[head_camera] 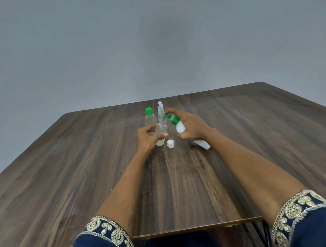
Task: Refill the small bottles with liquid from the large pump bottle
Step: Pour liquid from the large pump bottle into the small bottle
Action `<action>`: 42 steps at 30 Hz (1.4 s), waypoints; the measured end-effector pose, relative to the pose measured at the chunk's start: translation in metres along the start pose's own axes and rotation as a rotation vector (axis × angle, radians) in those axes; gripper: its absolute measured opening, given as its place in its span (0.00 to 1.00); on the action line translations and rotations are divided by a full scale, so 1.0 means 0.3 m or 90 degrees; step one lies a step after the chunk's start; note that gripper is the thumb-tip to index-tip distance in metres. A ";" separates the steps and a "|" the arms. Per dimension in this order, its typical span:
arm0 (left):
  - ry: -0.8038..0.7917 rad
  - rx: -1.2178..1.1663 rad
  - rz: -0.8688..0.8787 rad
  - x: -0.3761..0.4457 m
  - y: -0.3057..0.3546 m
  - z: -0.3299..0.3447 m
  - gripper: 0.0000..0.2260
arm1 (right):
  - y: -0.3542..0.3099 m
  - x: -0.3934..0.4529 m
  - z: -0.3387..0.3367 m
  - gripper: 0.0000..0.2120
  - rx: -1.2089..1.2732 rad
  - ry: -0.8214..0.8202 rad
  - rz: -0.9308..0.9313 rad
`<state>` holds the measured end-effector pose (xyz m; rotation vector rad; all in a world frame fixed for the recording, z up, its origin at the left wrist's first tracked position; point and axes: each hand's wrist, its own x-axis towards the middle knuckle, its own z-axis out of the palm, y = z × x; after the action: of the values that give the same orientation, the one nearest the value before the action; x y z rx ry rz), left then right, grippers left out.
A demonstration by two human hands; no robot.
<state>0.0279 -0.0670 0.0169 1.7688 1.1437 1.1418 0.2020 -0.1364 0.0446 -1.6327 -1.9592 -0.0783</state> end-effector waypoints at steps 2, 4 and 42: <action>-0.006 0.000 0.001 -0.001 0.003 0.002 0.25 | 0.001 0.001 0.003 0.36 0.000 0.003 0.002; -0.013 0.003 0.001 -0.004 0.007 0.006 0.25 | 0.000 0.004 0.005 0.35 0.002 0.005 0.008; -0.039 0.033 -0.013 0.011 0.008 0.002 0.25 | 0.009 0.004 0.006 0.34 -0.023 -0.003 0.023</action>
<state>0.0297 -0.0648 0.0197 1.8144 1.1627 1.0472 0.2036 -0.1339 0.0427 -1.6917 -1.9414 -0.0975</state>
